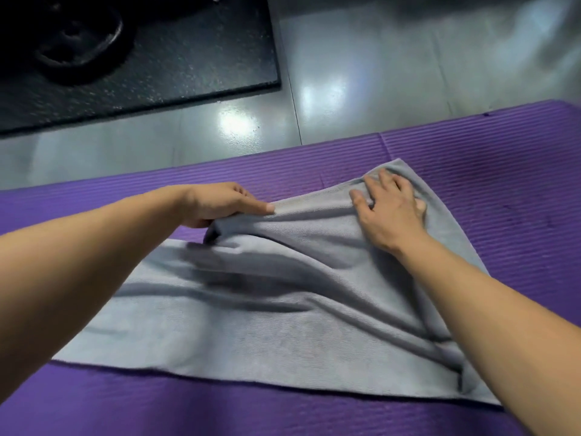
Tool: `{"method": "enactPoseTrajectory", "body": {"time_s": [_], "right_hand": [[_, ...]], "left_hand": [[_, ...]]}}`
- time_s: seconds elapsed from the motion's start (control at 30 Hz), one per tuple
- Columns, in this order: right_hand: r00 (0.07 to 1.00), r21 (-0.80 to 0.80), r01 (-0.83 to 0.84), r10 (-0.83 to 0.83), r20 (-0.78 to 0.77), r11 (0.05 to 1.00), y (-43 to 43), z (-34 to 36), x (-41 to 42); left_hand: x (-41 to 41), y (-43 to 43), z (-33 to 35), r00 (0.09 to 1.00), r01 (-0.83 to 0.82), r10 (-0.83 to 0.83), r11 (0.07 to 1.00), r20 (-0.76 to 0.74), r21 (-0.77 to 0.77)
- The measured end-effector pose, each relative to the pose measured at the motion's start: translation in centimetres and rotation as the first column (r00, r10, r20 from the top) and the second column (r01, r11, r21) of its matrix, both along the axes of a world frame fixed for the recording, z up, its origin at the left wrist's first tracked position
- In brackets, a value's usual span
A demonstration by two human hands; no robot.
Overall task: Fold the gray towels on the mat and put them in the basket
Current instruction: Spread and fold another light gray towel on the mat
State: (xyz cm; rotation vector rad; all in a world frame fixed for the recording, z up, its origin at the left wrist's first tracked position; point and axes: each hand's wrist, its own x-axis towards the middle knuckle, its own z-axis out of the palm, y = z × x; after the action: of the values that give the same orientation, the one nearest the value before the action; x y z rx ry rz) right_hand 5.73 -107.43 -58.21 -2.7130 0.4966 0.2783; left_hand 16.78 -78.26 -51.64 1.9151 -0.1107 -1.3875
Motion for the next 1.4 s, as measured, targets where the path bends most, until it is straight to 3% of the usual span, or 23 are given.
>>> {"method": "enactPoseTrajectory", "body": {"time_s": [0.17, 0.3, 0.57, 0.87, 1.0, 1.07, 1.1, 1.17, 1.27, 1.4], "right_hand": [[0.996, -0.03, 0.053, -0.054, -0.064, 0.998, 1.1, -0.2, 0.4], [0.988, -0.094, 0.095, -0.105, -0.116, 0.991, 2.2, -0.5, 0.9], [0.98, -0.11, 0.087, -0.105, -0.167, 0.99, 2.2, -0.7, 0.7], [0.97, -0.162, 0.069, -0.104, -0.221, 0.984, 2.3, -0.7, 0.8], [0.942, -0.182, 0.114, -0.164, -0.293, 0.977, 4.2, 1.2, 2.0], [0.972, -0.203, 0.071, -0.113, -0.205, 0.977, 7.8, 2.8, 2.5], [0.993, -0.198, -0.014, -0.01, -0.119, 0.98, 10.3, 3.8, 2.6], [0.97, -0.077, -0.241, 0.242, 0.012, 0.968, 16.2, 5.8, 2.6], [0.901, 0.297, -0.419, 0.432, 0.023, 0.858, 24.2, 8.3, 2.5], [0.92, 0.677, -0.289, 0.392, 0.001, 0.677, 30.3, 9.5, 2.7]], "left_hand": [[0.3, 5.4, 1.6, 0.984, -0.149, 0.151, 0.989, -0.094, 0.026], [0.1, 9.1, 2.2, 0.943, -0.307, 0.296, 0.95, -0.152, -0.054], [0.0, 15.0, 3.5, 0.93, -0.348, 0.332, 0.934, -0.159, -0.08], [-0.2, 24.9, 6.1, 0.994, -0.106, 0.107, 0.99, -0.006, 0.096], [-1.0, 26.6, 4.3, 0.965, -0.22, 0.217, 0.975, 0.15, 0.01], [-1.7, 25.8, 3.1, 0.925, -0.28, 0.285, 0.958, 0.251, -0.056], [-2.0, 25.0, 2.6, 0.914, -0.282, 0.292, 0.956, 0.281, -0.076], [-2.6, 23.5, 1.8, 0.906, -0.274, 0.29, 0.957, 0.307, -0.097], [-3.2, 22.1, 1.7, 0.926, -0.21, 0.248, 0.965, 0.286, -0.157], [-4.0, 22.4, 2.6, 0.955, -0.129, 0.189, 0.958, 0.228, -0.257]]}}
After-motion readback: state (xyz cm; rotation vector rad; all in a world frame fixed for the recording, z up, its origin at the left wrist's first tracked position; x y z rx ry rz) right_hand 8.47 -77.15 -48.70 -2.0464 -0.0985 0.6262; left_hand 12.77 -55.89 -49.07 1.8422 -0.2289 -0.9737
